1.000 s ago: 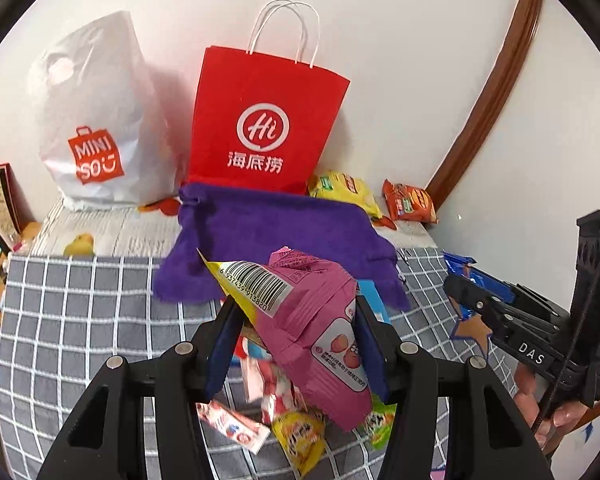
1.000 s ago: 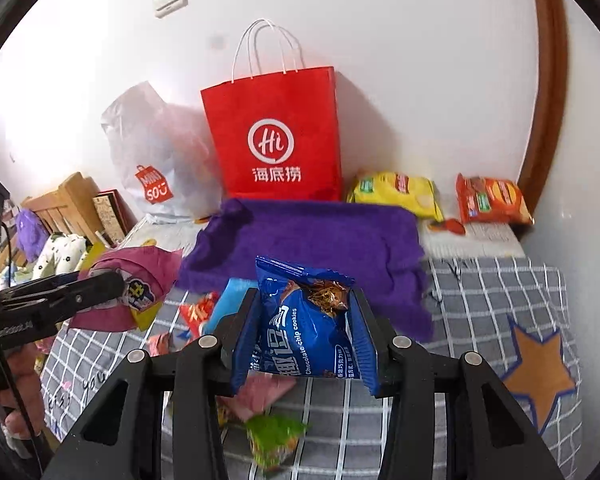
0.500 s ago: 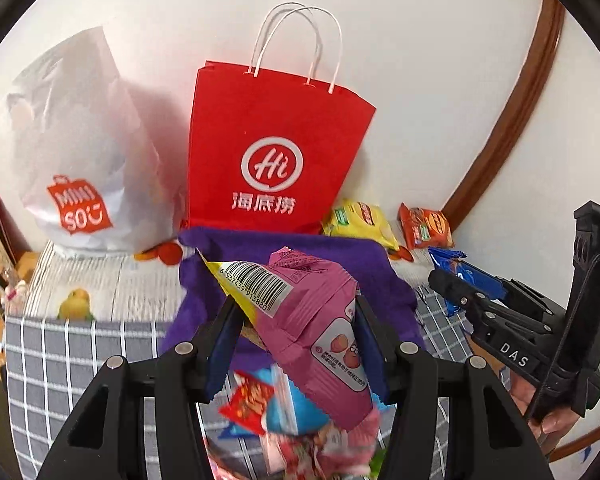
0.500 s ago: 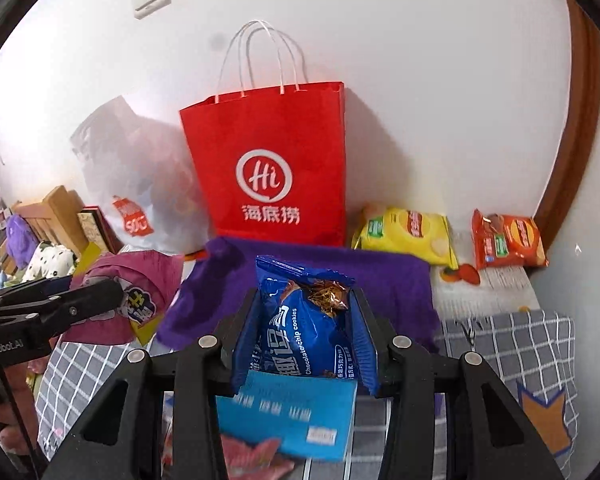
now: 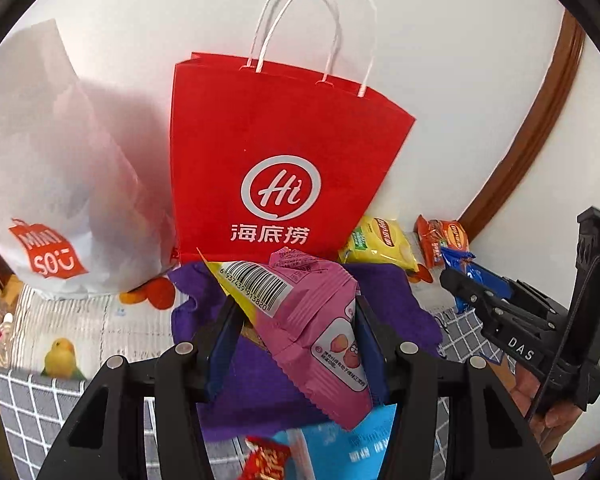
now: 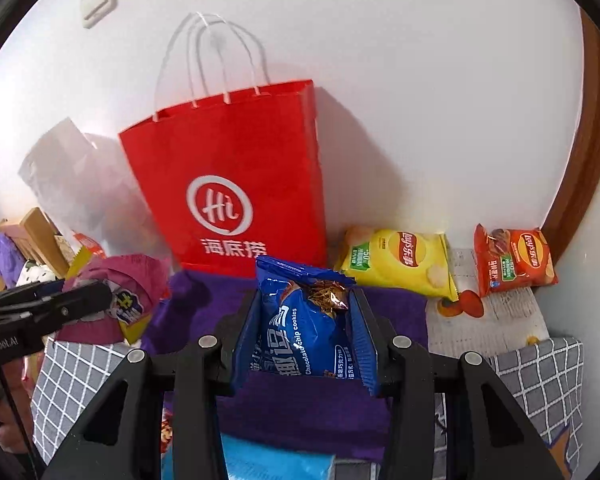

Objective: Organize snacks
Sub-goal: 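Lift both held packets and carry them over the purple towel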

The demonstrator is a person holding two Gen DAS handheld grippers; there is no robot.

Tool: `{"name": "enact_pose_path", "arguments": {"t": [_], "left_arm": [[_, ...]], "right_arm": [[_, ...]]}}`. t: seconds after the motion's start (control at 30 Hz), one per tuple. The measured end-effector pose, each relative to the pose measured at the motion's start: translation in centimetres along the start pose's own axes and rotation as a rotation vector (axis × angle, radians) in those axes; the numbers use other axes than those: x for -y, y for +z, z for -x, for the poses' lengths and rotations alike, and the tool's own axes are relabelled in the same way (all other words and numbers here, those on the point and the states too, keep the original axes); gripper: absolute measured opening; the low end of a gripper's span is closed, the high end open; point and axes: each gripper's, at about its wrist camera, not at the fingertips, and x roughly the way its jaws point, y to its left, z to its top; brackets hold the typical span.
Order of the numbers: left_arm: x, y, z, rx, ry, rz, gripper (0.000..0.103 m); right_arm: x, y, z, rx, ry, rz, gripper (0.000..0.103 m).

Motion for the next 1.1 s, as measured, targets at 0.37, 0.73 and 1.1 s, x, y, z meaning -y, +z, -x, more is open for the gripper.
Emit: {"name": "enact_pose_path", "arguments": {"t": [0.37, 0.73, 1.1], "left_arm": [[-3.6, -1.1, -6.9, -0.123, 0.031, 0.046, 0.052], [-5.0, -1.6, -9.3, -0.176, 0.074, 0.062, 0.052], [-4.5, -2.1, -10.5, -0.215, 0.072, 0.046, 0.052]], "right_arm": [[1.4, -2.2, -7.2, -0.129, -0.018, 0.035, 0.044], [3.5, -3.8, -11.2, -0.236, -0.043, 0.000, 0.044], [3.6, -4.7, -12.9, -0.300, -0.061, 0.016, 0.044]]}}
